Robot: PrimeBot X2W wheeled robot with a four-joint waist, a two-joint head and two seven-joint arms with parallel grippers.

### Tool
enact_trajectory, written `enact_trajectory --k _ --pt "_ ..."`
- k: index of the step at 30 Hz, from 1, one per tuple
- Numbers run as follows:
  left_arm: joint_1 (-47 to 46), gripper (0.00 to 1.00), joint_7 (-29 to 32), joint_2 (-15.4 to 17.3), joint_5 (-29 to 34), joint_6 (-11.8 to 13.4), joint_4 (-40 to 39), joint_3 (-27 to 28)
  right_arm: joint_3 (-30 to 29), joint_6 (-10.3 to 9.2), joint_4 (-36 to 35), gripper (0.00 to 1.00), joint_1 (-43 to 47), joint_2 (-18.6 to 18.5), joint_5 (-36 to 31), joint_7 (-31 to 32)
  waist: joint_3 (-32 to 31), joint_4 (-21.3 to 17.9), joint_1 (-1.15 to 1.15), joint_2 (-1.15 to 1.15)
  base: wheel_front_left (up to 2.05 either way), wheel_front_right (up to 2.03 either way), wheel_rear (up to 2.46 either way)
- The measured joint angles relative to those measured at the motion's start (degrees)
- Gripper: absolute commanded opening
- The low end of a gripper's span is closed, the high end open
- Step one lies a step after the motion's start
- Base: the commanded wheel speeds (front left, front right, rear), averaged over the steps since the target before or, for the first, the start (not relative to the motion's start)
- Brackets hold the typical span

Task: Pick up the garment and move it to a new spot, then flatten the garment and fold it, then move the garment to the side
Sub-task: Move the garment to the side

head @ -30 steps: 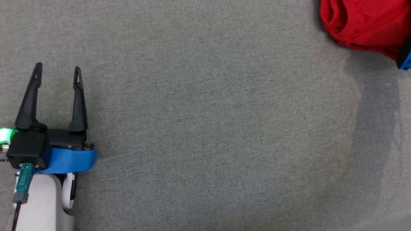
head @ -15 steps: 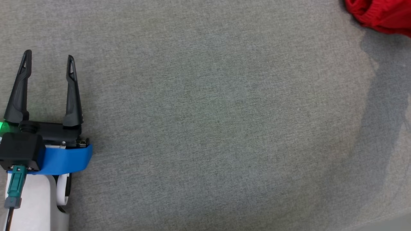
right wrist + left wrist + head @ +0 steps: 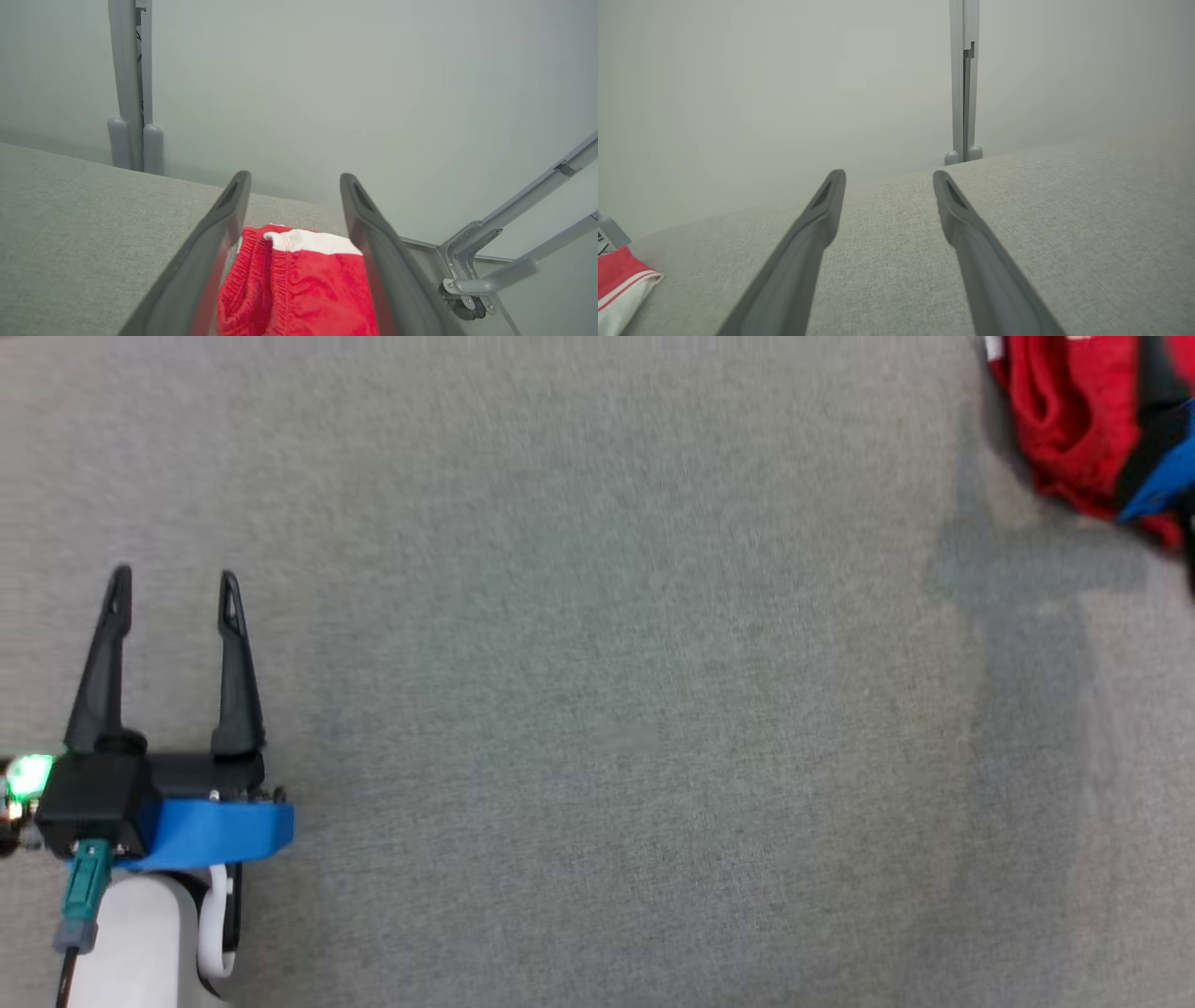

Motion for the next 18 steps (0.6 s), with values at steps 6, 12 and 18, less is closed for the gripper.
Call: enact_trajectory --k 6,12,18 --pt "3.86 1.0 0.04 -1.65 -1.38 0.86 1.49 0.88 -0.11 0.0 -12.47 1.0 12.28 5.1 1.65 0.0 -6.08 1.88 -0.01 0.0 0.0 0.0 0.0" --pt "7.14 1.0 0.05 -3.3 -2.36 1.29 3.67 1.34 0.6 0.0 -20.65 1.0 23.74 8.24 4.11 -0.02 -11.24 3.9 -0.01 -0.01 0.0 0.0 0.0" --pt "9.26 1.0 0.05 -4.32 -2.8 0.92 6.05 1.57 -0.36 0.0 -27.5 1.0 34.32 11.63 6.28 -0.02 -15.13 5.76 0.0 -0.02 0.0 0.0 0.0"
